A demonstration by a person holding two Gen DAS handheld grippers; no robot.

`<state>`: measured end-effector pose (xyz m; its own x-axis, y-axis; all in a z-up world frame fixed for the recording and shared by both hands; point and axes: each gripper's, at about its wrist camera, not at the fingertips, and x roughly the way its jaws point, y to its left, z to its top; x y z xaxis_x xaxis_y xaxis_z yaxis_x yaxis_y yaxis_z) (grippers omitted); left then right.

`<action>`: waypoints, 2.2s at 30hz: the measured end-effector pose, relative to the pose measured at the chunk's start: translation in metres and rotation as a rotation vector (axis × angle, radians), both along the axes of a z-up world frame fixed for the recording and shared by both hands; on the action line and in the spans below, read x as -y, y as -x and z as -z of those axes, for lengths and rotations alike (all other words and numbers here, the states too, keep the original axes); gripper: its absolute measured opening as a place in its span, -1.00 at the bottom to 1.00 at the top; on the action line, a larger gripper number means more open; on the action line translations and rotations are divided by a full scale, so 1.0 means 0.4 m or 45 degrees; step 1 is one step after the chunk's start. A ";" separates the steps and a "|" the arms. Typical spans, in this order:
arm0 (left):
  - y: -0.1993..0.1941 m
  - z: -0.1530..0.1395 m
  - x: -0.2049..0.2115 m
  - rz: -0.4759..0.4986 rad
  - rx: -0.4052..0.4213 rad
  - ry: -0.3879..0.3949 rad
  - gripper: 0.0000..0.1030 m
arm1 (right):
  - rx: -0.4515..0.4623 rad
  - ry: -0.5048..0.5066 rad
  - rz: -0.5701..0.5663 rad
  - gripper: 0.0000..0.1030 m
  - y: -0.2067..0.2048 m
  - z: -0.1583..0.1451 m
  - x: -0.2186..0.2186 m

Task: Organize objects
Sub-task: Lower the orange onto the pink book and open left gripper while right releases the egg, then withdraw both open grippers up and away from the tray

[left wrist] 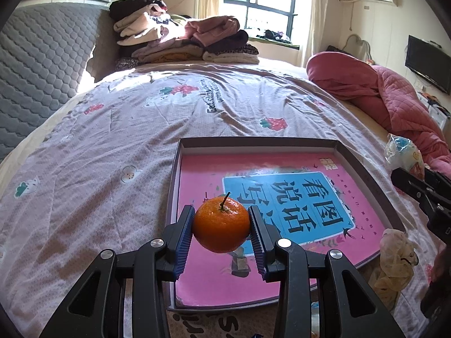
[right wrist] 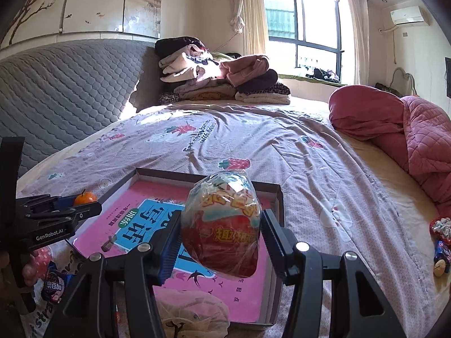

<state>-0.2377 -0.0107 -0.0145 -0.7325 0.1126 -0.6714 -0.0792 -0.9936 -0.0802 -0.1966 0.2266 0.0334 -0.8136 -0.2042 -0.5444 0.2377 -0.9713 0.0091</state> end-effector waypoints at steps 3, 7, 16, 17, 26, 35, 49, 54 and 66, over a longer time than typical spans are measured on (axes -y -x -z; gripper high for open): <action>0.009 0.013 -0.004 -0.002 0.019 0.011 -0.23 | 0.026 -0.026 0.005 0.07 0.015 0.014 0.001; 0.021 0.034 -0.006 -0.003 0.055 0.030 -0.23 | 0.092 -0.061 0.011 0.07 0.036 0.048 0.005; 0.041 0.070 -0.008 0.006 0.125 0.029 -0.23 | 0.272 -0.112 0.023 0.07 0.071 0.123 0.009; 0.042 0.072 -0.010 0.009 0.133 0.034 -0.23 | 0.278 -0.122 0.026 0.07 0.073 0.127 0.010; 0.052 0.095 -0.010 0.011 0.196 0.045 -0.23 | 0.312 -0.154 0.017 0.07 0.075 0.146 0.022; 0.051 0.093 -0.007 0.009 0.208 0.023 -0.22 | 0.326 -0.146 0.018 0.05 0.076 0.143 0.020; 0.033 0.060 -0.009 0.016 0.176 0.011 0.05 | 0.288 -0.175 0.050 0.08 0.067 0.122 0.020; 0.020 0.042 -0.015 0.026 0.155 0.010 0.09 | 0.279 -0.160 0.052 0.09 0.066 0.115 0.020; -0.012 -0.008 -0.020 0.036 0.102 -0.006 0.13 | 0.202 -0.094 0.068 0.10 0.049 0.065 0.009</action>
<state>-0.2328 -0.0025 -0.0112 -0.6728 0.1356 -0.7273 -0.0999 -0.9907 -0.0922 -0.2162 0.2229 0.0074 -0.7250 -0.1178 -0.6786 0.1869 -0.9819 -0.0293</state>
